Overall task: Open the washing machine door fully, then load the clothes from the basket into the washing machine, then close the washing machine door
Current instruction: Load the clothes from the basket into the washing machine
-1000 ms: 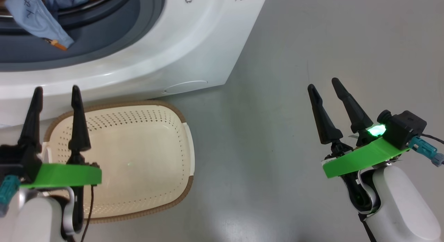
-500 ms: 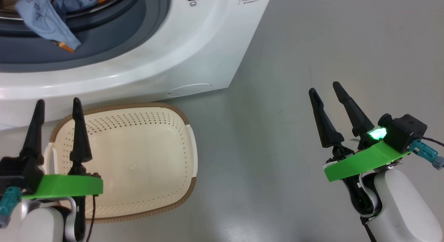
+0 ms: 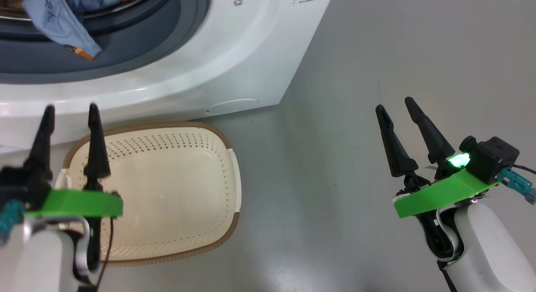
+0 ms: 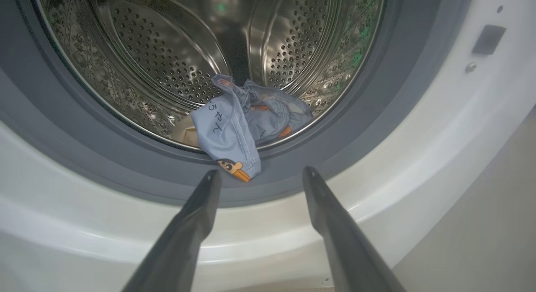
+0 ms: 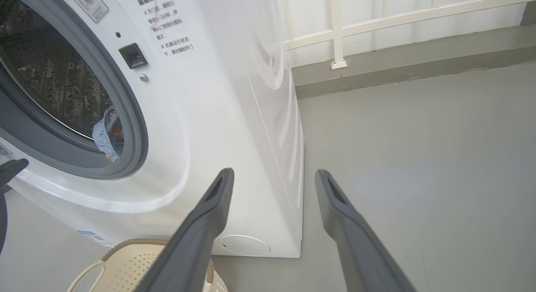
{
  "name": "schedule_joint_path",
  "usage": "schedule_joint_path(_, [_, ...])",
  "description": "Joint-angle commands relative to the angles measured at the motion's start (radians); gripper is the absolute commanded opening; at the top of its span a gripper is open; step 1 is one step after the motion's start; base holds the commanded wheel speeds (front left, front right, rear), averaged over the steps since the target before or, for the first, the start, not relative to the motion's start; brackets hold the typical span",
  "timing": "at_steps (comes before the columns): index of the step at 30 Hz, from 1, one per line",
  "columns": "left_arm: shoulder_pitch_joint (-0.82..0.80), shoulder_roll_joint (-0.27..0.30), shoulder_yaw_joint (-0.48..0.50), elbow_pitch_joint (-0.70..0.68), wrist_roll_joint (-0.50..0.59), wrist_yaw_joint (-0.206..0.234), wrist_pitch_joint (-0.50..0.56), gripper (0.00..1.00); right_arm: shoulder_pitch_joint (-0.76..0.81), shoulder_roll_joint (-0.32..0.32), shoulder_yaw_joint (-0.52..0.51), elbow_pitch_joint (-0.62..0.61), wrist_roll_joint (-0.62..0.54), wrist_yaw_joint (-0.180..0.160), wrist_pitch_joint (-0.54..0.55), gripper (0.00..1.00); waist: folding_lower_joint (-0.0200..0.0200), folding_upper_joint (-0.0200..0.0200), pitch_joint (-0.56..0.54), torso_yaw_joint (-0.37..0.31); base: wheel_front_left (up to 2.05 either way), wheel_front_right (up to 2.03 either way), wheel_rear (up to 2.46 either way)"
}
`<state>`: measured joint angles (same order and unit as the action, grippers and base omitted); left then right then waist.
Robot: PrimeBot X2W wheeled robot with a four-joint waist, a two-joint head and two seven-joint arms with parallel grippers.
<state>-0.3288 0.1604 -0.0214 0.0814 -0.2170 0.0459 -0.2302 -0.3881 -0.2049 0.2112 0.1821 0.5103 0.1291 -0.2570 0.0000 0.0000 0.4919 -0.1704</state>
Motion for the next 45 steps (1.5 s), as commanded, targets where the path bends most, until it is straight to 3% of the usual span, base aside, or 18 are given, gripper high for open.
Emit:
schedule_joint_path(1, [-0.037,0.031,0.029,-0.014,-0.002,-0.003,0.006,1.0,0.021,-0.007,0.013,-0.026,0.01,0.002,-0.005,1.0,0.0,0.0,0.001,0.002,0.0,0.0,0.0])
schedule_joint_path(21, [-0.562,0.116,-0.009,0.561,-0.037,-0.093,0.143,1.0,-0.002,0.006,0.028,-0.023,0.016,0.002,-0.005,1.0,0.0,0.0,0.027,-0.043,0.0,0.0,0.0])
schedule_joint_path(34, [-0.778,0.127,-0.016,0.872,-0.052,-0.068,0.228,1.0,-0.004,0.018,0.03,-0.021,0.019,0.002,-0.005,1.0,0.0,0.0,0.037,-0.071,0.0,0.0,0.0])
schedule_joint_path(44, [-0.886,0.142,-0.032,1.028,-0.052,-0.068,0.254,1.0,-0.011,0.024,0.033,-0.022,0.021,0.002,-0.005,1.0,0.0,0.0,0.058,-0.093,0.0,0.0,0.0])
schedule_joint_path(45, [-0.896,0.142,-0.034,1.042,-0.053,-0.067,0.257,0.83,-0.012,0.025,0.033,-0.022,0.021,0.002,-0.005,1.0,0.0,0.0,0.061,-0.094,0.0,0.0,0.0])
